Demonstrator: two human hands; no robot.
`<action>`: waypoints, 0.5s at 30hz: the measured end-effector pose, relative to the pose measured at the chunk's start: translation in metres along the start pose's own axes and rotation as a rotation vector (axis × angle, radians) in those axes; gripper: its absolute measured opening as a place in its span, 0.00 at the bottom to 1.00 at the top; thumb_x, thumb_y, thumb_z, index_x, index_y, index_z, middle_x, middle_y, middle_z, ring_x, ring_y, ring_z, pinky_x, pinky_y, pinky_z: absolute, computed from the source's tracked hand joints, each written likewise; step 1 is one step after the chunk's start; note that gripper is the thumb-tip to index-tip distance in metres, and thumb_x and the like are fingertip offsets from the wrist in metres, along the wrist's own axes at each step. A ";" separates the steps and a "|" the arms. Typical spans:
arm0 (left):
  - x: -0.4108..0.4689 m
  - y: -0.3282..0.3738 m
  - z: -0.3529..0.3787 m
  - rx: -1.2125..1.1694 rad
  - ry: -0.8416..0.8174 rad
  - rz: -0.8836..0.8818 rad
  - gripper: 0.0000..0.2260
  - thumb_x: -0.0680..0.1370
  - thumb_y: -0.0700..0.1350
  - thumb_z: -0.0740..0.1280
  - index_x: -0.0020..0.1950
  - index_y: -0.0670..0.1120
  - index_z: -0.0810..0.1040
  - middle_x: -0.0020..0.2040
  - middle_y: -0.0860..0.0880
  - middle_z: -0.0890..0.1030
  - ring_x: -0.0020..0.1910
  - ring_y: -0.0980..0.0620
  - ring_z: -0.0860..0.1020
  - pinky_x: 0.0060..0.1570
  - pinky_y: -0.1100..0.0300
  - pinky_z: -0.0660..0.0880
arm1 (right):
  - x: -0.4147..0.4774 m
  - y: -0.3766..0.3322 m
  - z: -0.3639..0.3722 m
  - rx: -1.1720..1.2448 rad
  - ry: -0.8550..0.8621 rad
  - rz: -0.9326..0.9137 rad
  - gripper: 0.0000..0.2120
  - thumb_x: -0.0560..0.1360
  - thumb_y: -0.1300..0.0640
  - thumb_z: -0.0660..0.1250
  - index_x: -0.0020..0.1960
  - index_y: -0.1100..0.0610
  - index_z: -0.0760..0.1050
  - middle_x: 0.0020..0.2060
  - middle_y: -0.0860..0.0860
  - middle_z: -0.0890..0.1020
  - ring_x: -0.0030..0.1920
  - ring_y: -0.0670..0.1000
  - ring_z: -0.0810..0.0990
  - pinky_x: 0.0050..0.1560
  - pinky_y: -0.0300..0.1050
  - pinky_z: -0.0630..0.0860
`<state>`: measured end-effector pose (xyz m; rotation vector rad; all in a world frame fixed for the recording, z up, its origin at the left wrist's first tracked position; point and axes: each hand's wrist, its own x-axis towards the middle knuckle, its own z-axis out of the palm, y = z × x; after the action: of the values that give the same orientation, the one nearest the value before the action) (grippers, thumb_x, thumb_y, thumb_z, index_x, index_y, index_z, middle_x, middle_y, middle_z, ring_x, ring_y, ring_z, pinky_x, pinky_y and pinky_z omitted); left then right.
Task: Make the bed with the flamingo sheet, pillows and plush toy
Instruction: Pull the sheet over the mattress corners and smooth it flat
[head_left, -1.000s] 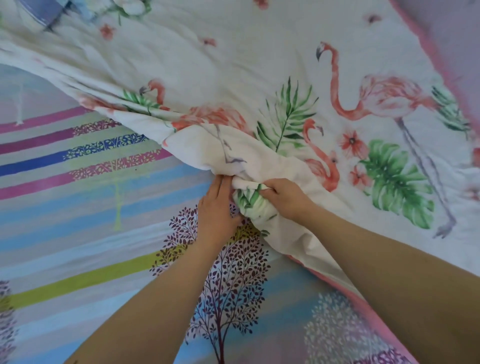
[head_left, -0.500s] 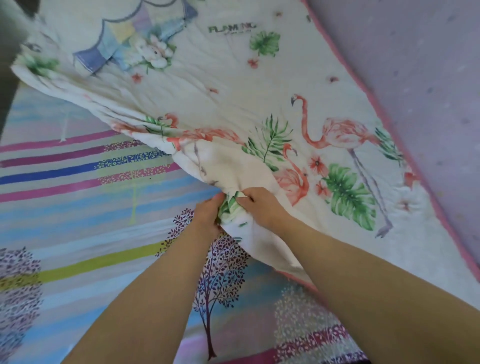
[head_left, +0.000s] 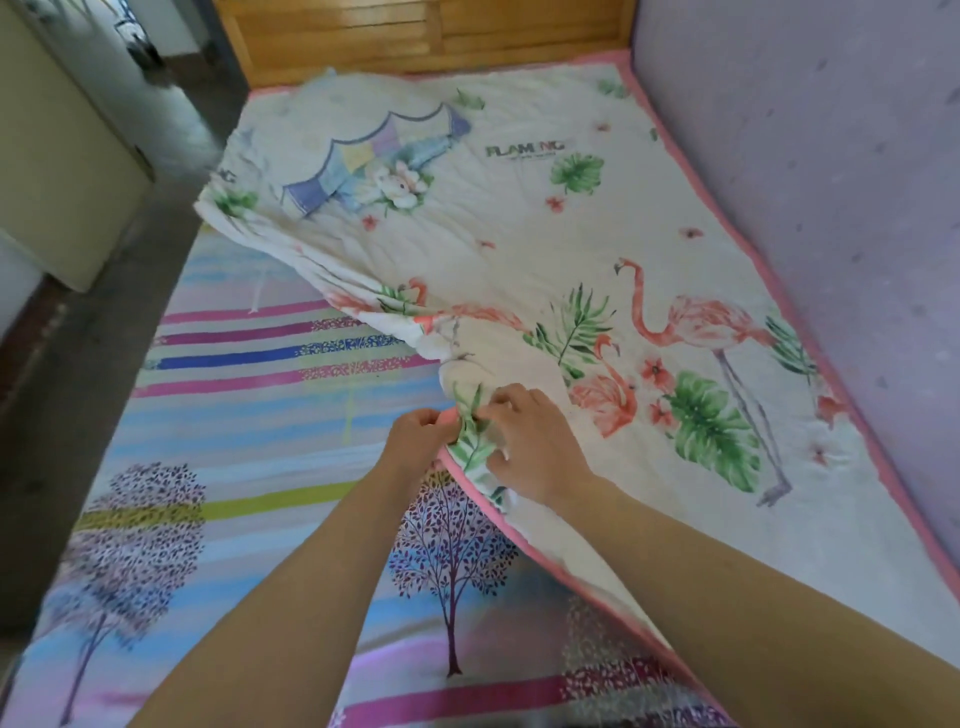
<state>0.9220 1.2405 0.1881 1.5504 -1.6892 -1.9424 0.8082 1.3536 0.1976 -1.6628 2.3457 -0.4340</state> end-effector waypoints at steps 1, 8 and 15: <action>-0.009 0.001 -0.003 -0.002 -0.017 0.016 0.05 0.79 0.41 0.65 0.44 0.42 0.76 0.36 0.44 0.76 0.34 0.49 0.73 0.36 0.60 0.72 | -0.006 -0.009 -0.001 0.048 -0.081 -0.009 0.28 0.68 0.48 0.68 0.66 0.54 0.70 0.58 0.52 0.73 0.56 0.56 0.73 0.57 0.49 0.71; -0.042 0.017 0.003 0.081 -0.161 0.136 0.08 0.77 0.47 0.68 0.47 0.42 0.79 0.48 0.46 0.80 0.47 0.51 0.76 0.51 0.56 0.72 | -0.020 -0.023 -0.011 0.174 0.090 0.149 0.15 0.77 0.53 0.64 0.61 0.56 0.73 0.48 0.53 0.82 0.47 0.55 0.80 0.48 0.49 0.77; -0.042 0.009 0.004 0.310 -0.014 0.292 0.10 0.75 0.33 0.65 0.52 0.45 0.77 0.50 0.45 0.79 0.44 0.49 0.77 0.43 0.56 0.75 | -0.014 -0.019 -0.041 0.193 -0.026 0.365 0.09 0.76 0.62 0.57 0.50 0.58 0.75 0.44 0.55 0.79 0.45 0.57 0.78 0.45 0.46 0.74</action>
<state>0.9340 1.2681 0.2190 1.2824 -2.1647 -1.6114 0.8148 1.3650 0.2431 -1.1187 2.4283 -0.5387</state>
